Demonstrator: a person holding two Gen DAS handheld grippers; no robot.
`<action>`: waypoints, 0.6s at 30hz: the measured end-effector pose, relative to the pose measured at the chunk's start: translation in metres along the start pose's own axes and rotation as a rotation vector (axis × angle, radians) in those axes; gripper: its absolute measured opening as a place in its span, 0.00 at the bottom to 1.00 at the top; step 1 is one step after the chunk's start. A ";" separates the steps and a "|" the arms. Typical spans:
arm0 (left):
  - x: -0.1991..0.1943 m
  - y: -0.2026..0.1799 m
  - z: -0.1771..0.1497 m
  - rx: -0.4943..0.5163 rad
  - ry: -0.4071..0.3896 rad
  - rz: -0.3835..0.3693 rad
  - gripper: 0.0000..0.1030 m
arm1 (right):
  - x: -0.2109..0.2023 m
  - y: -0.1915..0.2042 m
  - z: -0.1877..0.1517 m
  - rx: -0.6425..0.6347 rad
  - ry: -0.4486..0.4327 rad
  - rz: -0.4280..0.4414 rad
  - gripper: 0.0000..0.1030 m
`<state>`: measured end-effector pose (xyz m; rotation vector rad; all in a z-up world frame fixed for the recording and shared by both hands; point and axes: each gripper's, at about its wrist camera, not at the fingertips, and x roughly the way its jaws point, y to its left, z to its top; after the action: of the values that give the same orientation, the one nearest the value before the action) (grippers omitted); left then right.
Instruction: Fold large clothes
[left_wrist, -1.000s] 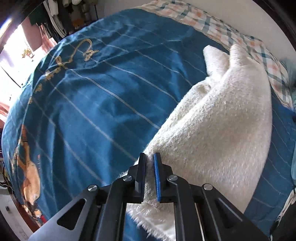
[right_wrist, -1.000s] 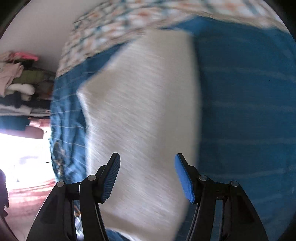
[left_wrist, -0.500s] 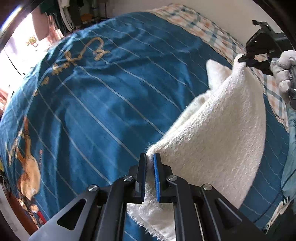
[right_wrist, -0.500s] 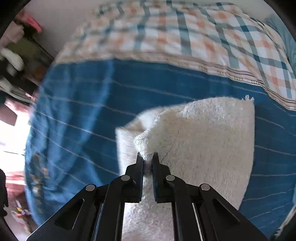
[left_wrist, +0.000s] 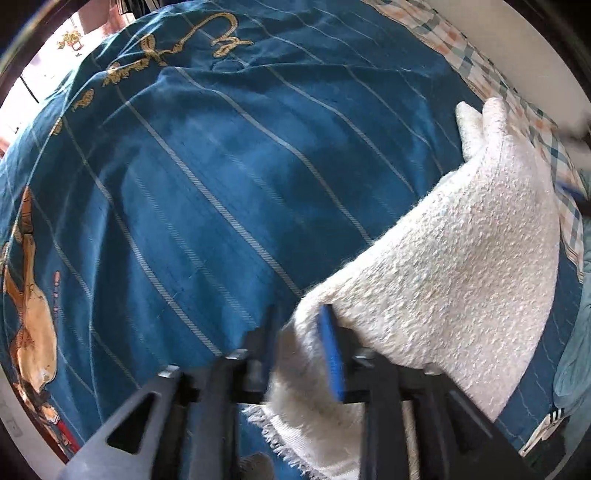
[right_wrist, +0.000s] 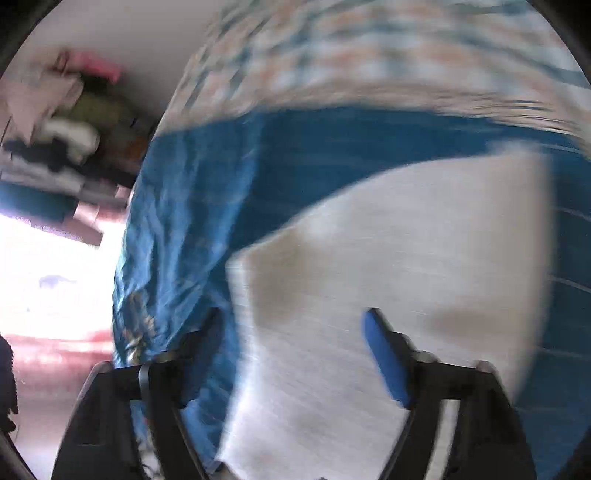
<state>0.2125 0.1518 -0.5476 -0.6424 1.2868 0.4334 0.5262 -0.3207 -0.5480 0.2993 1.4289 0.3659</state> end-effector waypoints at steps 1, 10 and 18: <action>0.000 0.002 -0.001 -0.007 0.002 0.004 0.58 | -0.009 -0.029 -0.004 0.060 -0.010 -0.015 0.79; 0.003 0.009 -0.013 -0.020 0.003 0.028 0.83 | 0.099 -0.169 -0.032 0.408 0.109 0.614 0.80; -0.021 0.003 -0.026 0.062 -0.011 0.124 0.83 | 0.064 -0.156 -0.072 0.486 -0.038 0.563 0.39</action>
<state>0.1863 0.1378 -0.5321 -0.5096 1.3290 0.4956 0.4715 -0.4365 -0.6790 1.1102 1.3671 0.4584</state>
